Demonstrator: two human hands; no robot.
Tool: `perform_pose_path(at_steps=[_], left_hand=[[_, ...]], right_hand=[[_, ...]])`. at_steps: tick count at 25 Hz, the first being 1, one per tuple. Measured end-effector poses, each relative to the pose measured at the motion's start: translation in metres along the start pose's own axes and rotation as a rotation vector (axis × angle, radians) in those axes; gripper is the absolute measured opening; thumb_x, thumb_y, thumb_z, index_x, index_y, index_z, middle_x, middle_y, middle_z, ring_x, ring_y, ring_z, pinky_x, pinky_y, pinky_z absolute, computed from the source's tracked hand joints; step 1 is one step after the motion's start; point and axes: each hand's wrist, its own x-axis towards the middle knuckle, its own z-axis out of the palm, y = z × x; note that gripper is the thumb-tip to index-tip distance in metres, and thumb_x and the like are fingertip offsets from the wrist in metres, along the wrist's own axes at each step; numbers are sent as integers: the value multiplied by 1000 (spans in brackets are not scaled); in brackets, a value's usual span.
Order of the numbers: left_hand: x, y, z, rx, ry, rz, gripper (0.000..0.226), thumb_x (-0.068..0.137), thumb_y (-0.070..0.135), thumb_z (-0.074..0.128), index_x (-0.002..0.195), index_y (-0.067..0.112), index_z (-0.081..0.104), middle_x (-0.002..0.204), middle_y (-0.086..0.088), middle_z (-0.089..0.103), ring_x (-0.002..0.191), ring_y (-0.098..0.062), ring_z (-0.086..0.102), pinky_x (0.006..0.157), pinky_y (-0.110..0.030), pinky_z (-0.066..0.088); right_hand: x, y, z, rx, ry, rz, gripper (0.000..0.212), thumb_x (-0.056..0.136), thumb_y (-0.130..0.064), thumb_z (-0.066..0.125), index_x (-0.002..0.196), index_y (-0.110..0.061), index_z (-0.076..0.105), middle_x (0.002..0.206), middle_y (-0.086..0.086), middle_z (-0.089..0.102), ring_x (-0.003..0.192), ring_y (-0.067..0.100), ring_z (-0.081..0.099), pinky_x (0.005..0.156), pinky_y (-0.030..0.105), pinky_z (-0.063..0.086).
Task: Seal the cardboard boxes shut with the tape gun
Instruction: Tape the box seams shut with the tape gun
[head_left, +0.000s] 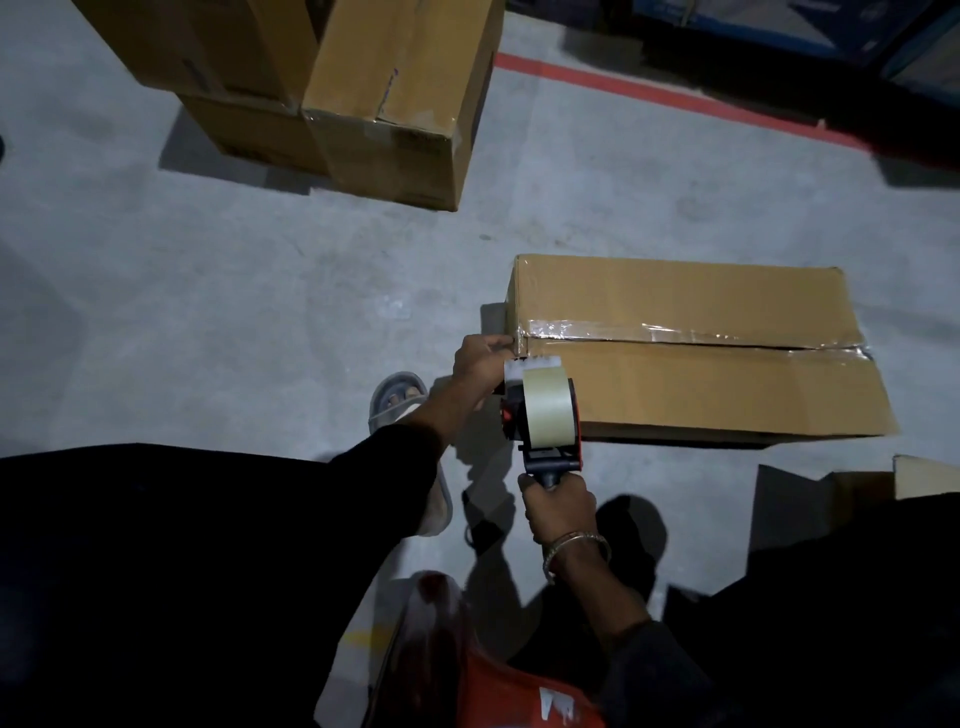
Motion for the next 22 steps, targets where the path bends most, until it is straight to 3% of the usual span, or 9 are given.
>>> perform_pose_path(at_steps=[4,8,11,14,16,19,22], left_hand=[[6,2,9,-54,6,2,43,86,17,84,128,16,73,133,-7,70,121,-23,65,103,-27,52],[7,-2,12,-139,3,-50,63,72,19,96,130,22,72,125,-2,74,100,-15,72,95,-28,58],[6,-1,15,-149,3,-60,66,71,18,96,132,21,71,118,-1,76,86,-15,77,87,-35,64],[2,0,15,-130,22,-45,62,72,18,96,130,21,72,121,-4,75,88,-15,76,88,-35,64],[-2,-1,16,-146,3,-40,59,74,15,94,129,20,72,122,-6,75,89,-16,77,86,-37,64],[-3,2,13,-154,-45,-46,55,79,10,89,131,16,70,125,-8,74,87,-16,77,84,-36,65],[0,10,1,-117,-175,-87,49,88,10,83,134,13,68,123,-14,74,79,-18,78,74,-31,65]], right_hand=[[8,-7,-18,-61,-18,22,43,66,-51,58,87,-15,67,91,15,70,83,39,68,75,48,62],[-13,-3,-25,-134,-28,54,32,81,-33,63,100,-8,65,108,18,68,101,41,65,83,36,54],[-28,1,-27,-166,-13,39,17,84,-29,64,89,-14,57,109,18,68,104,42,64,84,36,53],[-33,3,-29,-132,1,26,17,86,-27,64,86,-15,53,106,19,67,103,42,64,80,34,50],[-39,7,-27,-68,-1,39,22,83,-30,64,87,-9,57,102,18,69,98,41,66,76,34,50],[-36,18,-14,-3,-32,71,34,64,-45,58,75,-12,61,84,17,71,77,39,70,70,44,62],[4,50,6,48,-35,91,45,50,-51,53,73,-13,62,81,18,71,64,33,65,63,47,58]])
